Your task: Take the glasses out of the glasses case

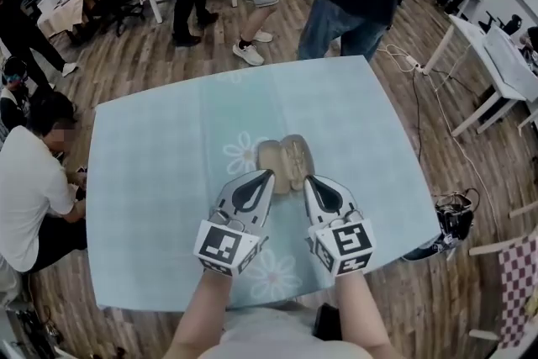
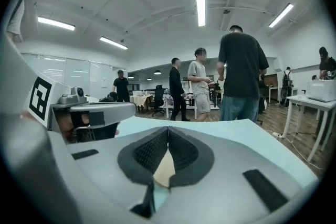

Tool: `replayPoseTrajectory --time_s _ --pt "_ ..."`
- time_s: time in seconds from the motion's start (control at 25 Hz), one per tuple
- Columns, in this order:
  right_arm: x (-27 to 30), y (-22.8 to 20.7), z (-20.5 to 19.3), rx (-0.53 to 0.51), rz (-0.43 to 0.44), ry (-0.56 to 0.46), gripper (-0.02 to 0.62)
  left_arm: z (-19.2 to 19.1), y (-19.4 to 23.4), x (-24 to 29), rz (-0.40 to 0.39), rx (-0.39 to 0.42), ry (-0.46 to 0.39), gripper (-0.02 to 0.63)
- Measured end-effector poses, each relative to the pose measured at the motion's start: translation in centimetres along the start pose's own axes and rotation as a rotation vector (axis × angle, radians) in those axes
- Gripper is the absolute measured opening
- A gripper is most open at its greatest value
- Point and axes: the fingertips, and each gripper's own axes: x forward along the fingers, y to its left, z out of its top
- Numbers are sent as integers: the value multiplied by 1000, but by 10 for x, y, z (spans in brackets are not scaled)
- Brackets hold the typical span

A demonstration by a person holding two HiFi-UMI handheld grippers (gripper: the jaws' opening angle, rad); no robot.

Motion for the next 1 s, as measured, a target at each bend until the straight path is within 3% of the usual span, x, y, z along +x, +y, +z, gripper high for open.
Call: replayPoseTrajectory --time_s 0.52,0.64,0.72,1.0 --pt "60 -34 -36 25 -61 139 12 -20 34 62 -47 49 57 8" --pt "72 -41 -45 18 -69 176 99 -35 40 75 -69 54 86 8" --pt "78 -46 -53 14 -82 204 100 -44 46 82 -77 54 111 8" --pt "101 -58 -90 69 -91 411 78 -67 56 89 -73 24 158 8"
